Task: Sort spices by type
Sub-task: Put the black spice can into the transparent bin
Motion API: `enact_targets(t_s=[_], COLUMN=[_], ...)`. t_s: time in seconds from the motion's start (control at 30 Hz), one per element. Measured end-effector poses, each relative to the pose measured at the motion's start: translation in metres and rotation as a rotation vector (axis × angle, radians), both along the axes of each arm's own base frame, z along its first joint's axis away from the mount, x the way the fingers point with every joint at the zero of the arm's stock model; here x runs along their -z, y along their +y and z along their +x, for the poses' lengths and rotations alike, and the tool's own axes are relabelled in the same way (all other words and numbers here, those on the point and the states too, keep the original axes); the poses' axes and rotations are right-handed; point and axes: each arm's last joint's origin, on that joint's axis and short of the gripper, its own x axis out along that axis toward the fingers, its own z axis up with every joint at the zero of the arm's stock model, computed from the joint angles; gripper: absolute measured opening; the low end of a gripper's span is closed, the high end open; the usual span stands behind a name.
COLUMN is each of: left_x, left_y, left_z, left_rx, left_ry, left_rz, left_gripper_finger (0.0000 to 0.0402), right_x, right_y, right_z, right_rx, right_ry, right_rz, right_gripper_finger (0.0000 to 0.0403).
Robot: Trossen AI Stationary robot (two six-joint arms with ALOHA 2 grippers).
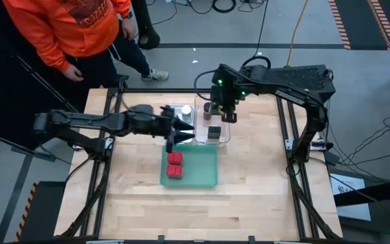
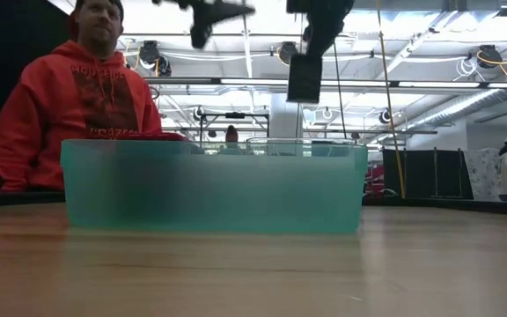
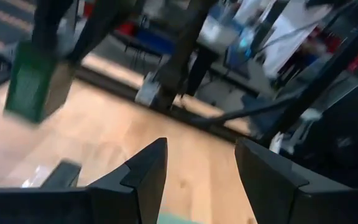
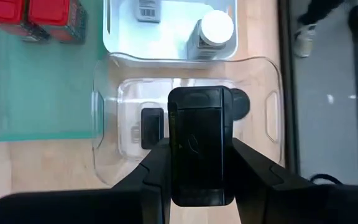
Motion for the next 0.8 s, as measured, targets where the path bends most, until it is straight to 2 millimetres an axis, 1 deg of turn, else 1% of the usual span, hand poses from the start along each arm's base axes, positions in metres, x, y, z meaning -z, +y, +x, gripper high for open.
enact_targets(t_s=[0.2,0.27,0.37,0.47,0.57,0.8], left_x=[-0.04,-0.052,-0.062,-0.066,-0.065,-0.06], left_y=[-0.003,-0.006,-0.012,-0.019,-0.022,-0.025], left_z=[-0.036,-0.051,-0.071,-0.085,-0.096,-0.099], left_rx=[-0.047,-0.077,-0.112,-0.13,-0.148,-0.186], left_ry=[-0.155,-0.203,-0.22,-0.203,-0.167,-0.107], left_rz=[0.014,0.017,0.018,0.02,0.026,0.043], left_gripper_finger=[0.0195,0.0195,0.0195,0.0196,0.0196,0.0196], right_x=[0.02,0.021,0.02,0.026,0.04,0.084], right_y=[-0.018,-0.023,-0.028,-0.035,-0.041,-0.045], right_z=[0.013,0.012,0.011,0.009,0.01,0.014], right_rx=[-0.029,-0.029,-0.025,-0.008,-0.001,-0.004], right_ry=[0.031,0.022,-0.008,-0.001,0.016,0.062], right_rz=[0.08,0.102,0.09,0.096,0.103,0.12], right_gripper_finger=[0.0097,0.0097,0.0097,0.0097,0.0097,0.0097])
